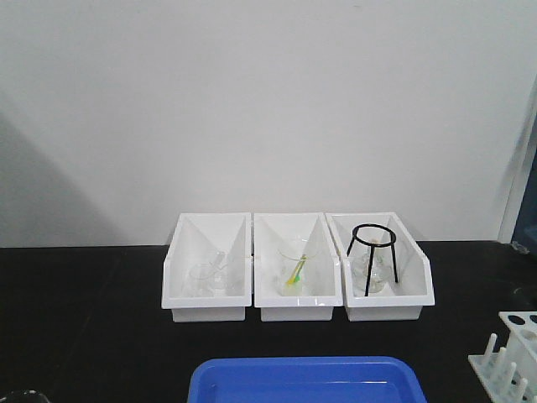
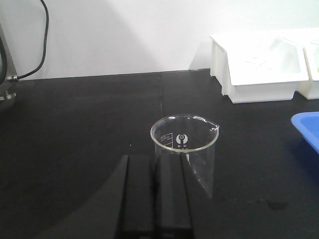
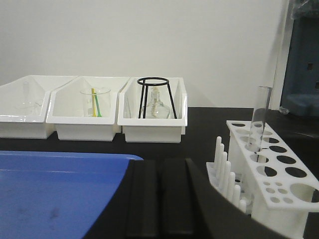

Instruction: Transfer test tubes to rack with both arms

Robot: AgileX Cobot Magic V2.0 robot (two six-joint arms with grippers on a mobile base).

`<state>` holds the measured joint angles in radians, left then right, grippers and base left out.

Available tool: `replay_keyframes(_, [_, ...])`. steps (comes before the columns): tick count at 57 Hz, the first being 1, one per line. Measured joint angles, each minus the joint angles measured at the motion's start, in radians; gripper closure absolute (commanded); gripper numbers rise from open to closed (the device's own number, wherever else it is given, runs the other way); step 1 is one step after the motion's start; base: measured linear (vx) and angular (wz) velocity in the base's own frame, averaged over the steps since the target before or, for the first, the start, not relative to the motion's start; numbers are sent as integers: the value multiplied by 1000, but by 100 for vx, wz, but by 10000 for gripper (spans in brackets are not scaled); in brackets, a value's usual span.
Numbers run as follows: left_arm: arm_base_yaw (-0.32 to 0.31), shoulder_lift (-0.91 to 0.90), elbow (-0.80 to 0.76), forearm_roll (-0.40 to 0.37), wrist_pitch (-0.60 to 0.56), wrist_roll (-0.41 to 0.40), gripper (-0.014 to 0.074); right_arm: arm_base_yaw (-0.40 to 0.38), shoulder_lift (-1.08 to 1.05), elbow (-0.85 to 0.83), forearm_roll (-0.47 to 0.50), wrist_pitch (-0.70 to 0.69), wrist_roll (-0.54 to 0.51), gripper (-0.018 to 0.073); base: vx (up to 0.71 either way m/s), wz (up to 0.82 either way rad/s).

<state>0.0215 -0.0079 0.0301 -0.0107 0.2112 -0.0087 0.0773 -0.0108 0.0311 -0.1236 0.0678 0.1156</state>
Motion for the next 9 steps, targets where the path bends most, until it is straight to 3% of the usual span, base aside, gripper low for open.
replay_keyframes(9, [0, 0, 0, 0, 0, 0, 617, 0, 0, 0, 0, 0, 0, 567, 0, 0])
